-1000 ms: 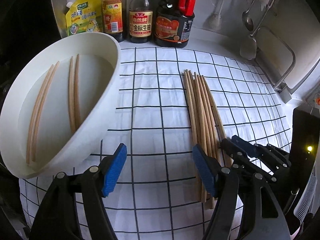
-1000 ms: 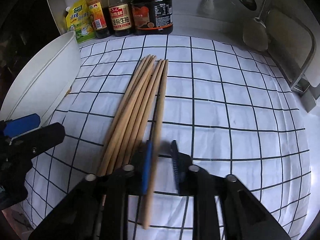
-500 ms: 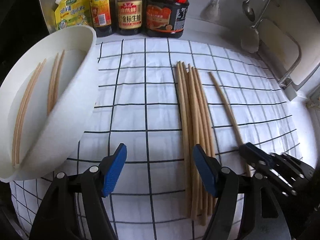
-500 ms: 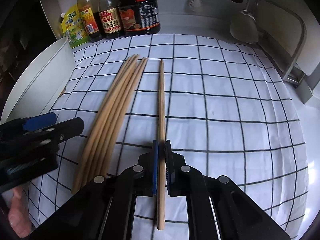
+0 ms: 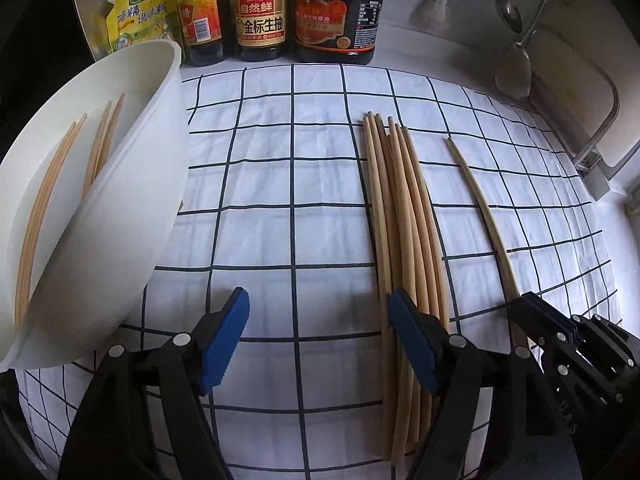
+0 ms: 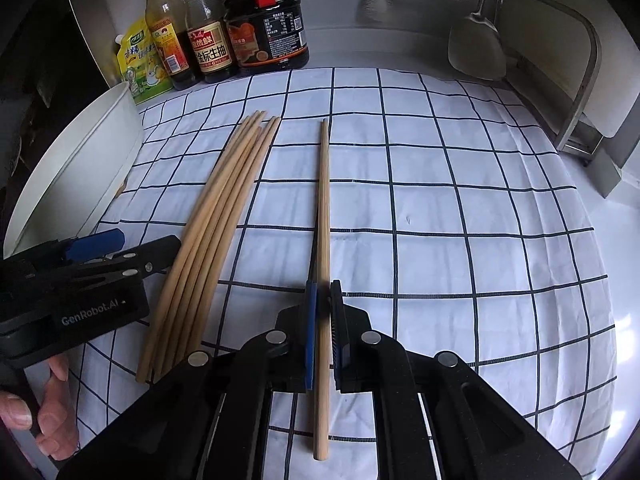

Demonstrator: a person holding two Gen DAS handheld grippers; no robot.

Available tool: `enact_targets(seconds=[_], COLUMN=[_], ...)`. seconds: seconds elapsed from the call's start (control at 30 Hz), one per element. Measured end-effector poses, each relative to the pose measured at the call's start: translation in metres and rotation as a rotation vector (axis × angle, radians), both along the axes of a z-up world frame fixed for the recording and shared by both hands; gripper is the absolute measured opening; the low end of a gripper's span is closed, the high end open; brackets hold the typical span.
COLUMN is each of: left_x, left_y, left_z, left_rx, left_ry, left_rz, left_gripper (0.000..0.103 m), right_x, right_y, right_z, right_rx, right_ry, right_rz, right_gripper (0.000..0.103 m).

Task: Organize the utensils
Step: 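Grasp a chopstick with the right tool while the left tool approaches the bundle, then grasp another chopstick from the bundle with the left tool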

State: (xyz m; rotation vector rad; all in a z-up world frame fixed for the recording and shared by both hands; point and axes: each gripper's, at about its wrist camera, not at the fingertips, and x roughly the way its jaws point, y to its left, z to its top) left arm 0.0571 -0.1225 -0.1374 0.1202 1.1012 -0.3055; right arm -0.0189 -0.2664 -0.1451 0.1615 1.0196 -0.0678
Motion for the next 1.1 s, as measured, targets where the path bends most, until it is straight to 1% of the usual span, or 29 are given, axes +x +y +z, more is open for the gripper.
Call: enact_targets(seconds=[0.1,0.17,0.27,0.37,0.47,0.53,0.57,0.63,0.77,0.8,0.83,0.87,0.9,0.93,0.97,1.0,1.03,1.1], left_x=[0.002,0.003,0.002,0.002,0.002,0.002,0.002,0.002,0.005,0.005,0.005,0.004,0.003,0.003,0.002,0.002,0.000,0.001], left_y=[-0.002,-0.002,-0.009,-0.013,-0.016,-0.019,-0.019,-0.021,-0.026,-0.026,-0.027,-0.028,-0.029,-0.029,-0.029,-0.029,-0.028,-0.027], left_z=[-0.001,-0.002,-0.003,-0.003,-0.003,-0.003,-0.003,-0.003,-0.003,-0.003,-0.003,-0.003,-0.002,-0.003,-0.003,-0.003,-0.003,-0.003], left_rx=[0.010,0.003,0.049,0.043,0.045,0.043,0.042,0.041,0.039,0.037,0.035,0.032,0.032,0.029,0.032,0.031,0.028,0.019], left_ry=[0.000,0.005,-0.012,-0.010,-0.016,-0.021,-0.022,-0.026,-0.030,-0.031,-0.033,-0.033,-0.032,-0.028,-0.028,-0.027,-0.026,-0.015], left_rz=[0.006,0.007,-0.004,-0.004,-0.010,-0.011,-0.011,-0.012,-0.024,-0.027,-0.032,-0.037,-0.042,-0.047,-0.051,-0.055,-0.058,-0.062], left_gripper=[0.074,0.075,0.073,0.073,0.068,0.062,0.061,0.056,0.046,0.038,0.027,0.021,0.010,0.008,0.008,0.008,0.007,0.007], right_x=[0.001,0.002,0.004,0.005,0.006,0.007,0.008,0.009,0.013,0.015,0.016,0.018,0.019,0.019,0.019,0.019,0.019,0.019], right_y=[0.000,0.000,0.000,-0.001,-0.004,-0.006,-0.007,-0.007,-0.003,-0.001,0.000,0.003,0.005,0.008,0.009,0.010,0.010,0.010], right_z=[0.001,0.001,0.002,0.002,0.002,0.002,0.002,0.002,0.002,0.002,0.001,0.001,0.001,0.001,0.001,0.001,0.001,0.001], right_rx=[0.003,-0.001,-0.006,-0.012,-0.016,-0.013,-0.013,-0.016,-0.048,-0.066,-0.077,-0.099,-0.117,-0.135,-0.147,-0.148,-0.144,-0.143], right_ry=[0.001,0.000,0.000,-0.001,-0.002,-0.001,-0.001,-0.002,-0.001,0.000,0.001,0.004,0.005,0.004,0.003,0.003,0.004,0.005], right_rz=[-0.003,-0.003,-0.001,0.001,-0.001,0.000,0.000,0.003,0.013,0.017,0.022,0.031,0.039,0.048,0.057,0.066,0.074,0.079], right_gripper=[0.007,0.007,0.007,0.009,0.013,0.015,0.016,0.020,0.020,0.021,0.020,0.020,0.020,0.020,0.020,0.016,0.009,0.007])
